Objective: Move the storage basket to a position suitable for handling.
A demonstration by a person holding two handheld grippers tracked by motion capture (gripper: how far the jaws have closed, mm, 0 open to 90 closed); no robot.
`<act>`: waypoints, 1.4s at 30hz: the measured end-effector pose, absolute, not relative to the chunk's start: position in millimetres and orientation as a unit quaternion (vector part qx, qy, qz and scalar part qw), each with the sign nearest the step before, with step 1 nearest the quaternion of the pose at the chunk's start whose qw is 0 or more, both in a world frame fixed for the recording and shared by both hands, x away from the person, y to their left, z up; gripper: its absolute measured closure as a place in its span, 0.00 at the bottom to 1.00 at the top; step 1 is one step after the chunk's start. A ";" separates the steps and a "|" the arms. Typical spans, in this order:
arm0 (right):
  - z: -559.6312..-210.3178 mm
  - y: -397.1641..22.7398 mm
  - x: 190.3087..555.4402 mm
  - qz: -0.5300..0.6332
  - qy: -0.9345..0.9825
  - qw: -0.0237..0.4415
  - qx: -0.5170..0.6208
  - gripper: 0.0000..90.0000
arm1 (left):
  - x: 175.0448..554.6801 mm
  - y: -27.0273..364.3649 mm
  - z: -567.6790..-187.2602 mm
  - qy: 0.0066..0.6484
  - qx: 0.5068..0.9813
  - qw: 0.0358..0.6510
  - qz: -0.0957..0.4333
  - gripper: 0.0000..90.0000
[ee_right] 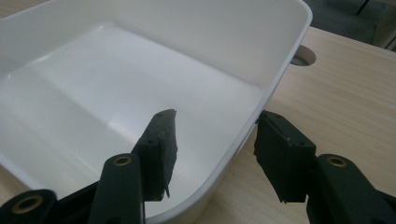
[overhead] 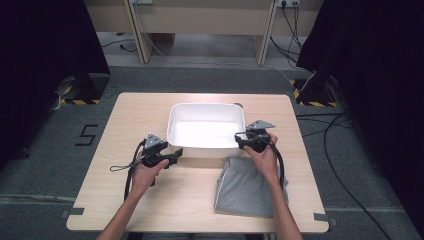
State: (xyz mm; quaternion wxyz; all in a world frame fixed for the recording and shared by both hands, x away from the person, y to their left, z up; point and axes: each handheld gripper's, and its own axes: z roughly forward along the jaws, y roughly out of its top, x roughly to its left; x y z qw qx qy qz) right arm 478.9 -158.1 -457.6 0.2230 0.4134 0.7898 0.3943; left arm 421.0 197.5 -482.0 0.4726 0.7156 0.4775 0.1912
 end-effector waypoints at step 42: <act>-435.9 -188.9 454.4 0.437 0.764 0.223 0.419 0.31 | 396.1 204.0 -483.4 0.465 0.729 0.461 0.201 0.24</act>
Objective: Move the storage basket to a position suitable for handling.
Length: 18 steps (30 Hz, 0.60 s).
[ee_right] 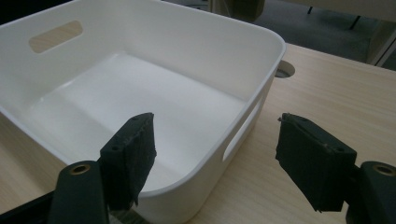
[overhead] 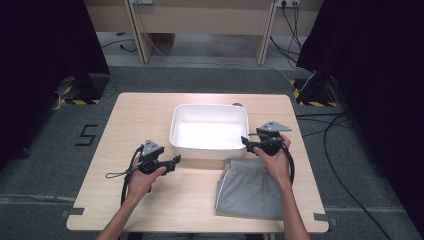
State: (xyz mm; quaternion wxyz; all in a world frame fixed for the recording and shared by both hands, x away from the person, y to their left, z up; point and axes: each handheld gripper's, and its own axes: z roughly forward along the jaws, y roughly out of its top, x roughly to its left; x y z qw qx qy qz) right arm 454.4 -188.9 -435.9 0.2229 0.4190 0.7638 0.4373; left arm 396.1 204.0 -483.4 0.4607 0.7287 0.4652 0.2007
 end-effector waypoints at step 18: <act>-435.0 -211.1 423.8 0.422 0.773 0.236 0.410 0.32 | 356.5 207.2 -488.5 0.449 0.744 0.460 0.180 0.21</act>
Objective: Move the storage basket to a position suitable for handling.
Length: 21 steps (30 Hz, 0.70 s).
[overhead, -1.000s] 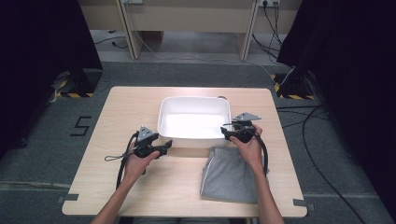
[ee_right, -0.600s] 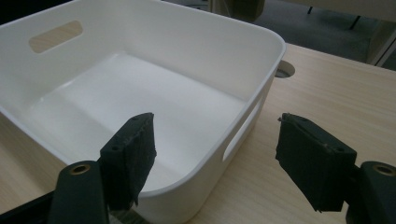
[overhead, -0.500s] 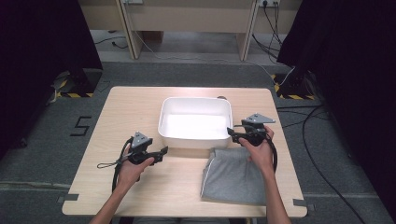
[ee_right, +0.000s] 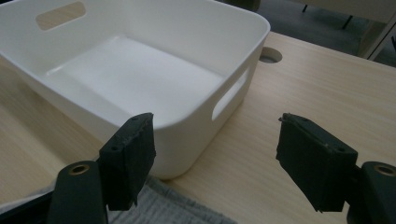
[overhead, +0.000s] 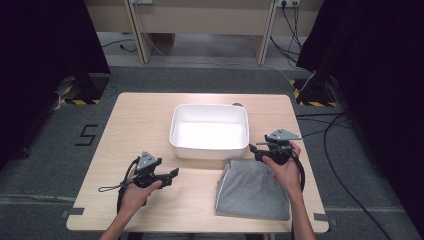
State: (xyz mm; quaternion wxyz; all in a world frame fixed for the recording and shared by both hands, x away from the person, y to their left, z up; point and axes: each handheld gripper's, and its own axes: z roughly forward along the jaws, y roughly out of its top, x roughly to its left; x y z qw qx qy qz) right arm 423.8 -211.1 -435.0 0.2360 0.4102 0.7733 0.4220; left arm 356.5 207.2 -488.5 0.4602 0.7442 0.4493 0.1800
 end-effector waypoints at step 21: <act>-445.6 -246.1 384.6 0.418 0.767 0.234 0.427 0.31 | 324.9 212.0 -507.6 0.446 0.753 0.455 0.165 0.21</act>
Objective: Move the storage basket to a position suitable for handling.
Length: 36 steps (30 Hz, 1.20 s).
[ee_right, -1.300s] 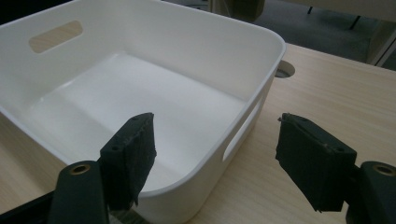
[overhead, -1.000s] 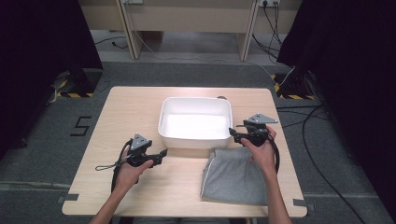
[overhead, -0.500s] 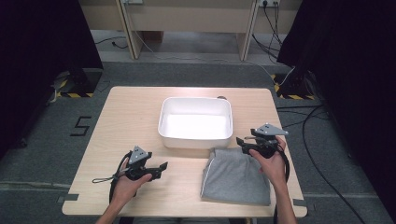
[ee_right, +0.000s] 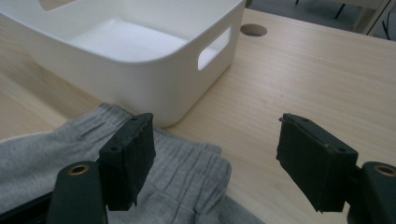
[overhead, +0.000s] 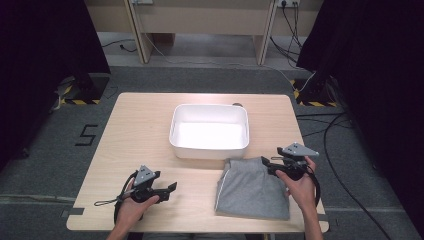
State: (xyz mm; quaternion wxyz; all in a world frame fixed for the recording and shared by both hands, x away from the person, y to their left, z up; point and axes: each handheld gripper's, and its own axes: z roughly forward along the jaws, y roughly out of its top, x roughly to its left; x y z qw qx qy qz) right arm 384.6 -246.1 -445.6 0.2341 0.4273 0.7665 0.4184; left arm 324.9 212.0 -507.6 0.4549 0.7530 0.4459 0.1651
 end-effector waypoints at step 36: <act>-469.4 -248.8 352.3 0.400 0.785 0.212 0.423 0.19 | 288.6 193.4 -515.6 0.415 0.779 0.442 0.161 0.20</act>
